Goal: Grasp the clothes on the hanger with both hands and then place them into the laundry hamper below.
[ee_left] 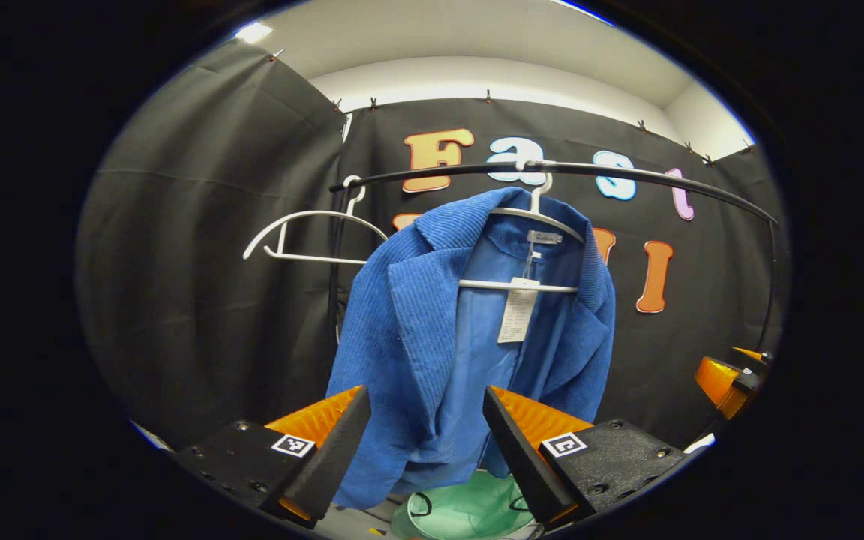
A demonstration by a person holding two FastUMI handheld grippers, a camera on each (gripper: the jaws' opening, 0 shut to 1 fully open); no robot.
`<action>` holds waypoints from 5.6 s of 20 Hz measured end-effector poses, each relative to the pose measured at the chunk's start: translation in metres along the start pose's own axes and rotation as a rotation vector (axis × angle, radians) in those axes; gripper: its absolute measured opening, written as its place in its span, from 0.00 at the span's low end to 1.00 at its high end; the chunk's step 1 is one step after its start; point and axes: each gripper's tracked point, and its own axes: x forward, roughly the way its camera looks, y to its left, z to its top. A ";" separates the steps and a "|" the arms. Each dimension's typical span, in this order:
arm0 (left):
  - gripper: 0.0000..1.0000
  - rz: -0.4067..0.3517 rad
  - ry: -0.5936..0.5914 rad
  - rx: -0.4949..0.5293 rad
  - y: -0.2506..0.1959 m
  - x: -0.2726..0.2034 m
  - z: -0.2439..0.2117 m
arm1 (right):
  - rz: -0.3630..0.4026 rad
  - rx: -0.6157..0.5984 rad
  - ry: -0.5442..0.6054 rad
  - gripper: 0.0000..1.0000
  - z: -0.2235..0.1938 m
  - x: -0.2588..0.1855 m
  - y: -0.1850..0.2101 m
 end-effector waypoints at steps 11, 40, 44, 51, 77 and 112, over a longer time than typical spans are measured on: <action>0.92 0.076 -0.024 -0.001 0.012 0.024 0.005 | 0.157 0.049 0.017 0.89 -0.003 0.064 0.038; 0.00 -0.001 0.022 0.092 0.016 0.061 0.029 | 0.567 0.317 0.134 0.17 -0.001 0.200 0.109; 0.00 0.003 -0.009 0.058 0.034 0.051 0.060 | 0.668 0.408 0.143 0.17 0.014 0.186 0.098; 0.00 0.003 -0.056 -0.016 0.062 0.044 0.112 | 0.843 0.679 0.202 0.17 0.049 0.173 0.095; 0.00 -0.158 0.031 -0.005 0.135 0.140 0.116 | 0.671 1.126 0.084 0.07 0.112 0.264 0.016; 0.00 -0.277 0.171 0.017 0.070 0.075 -0.006 | 0.314 0.665 0.367 0.07 -0.075 0.127 0.015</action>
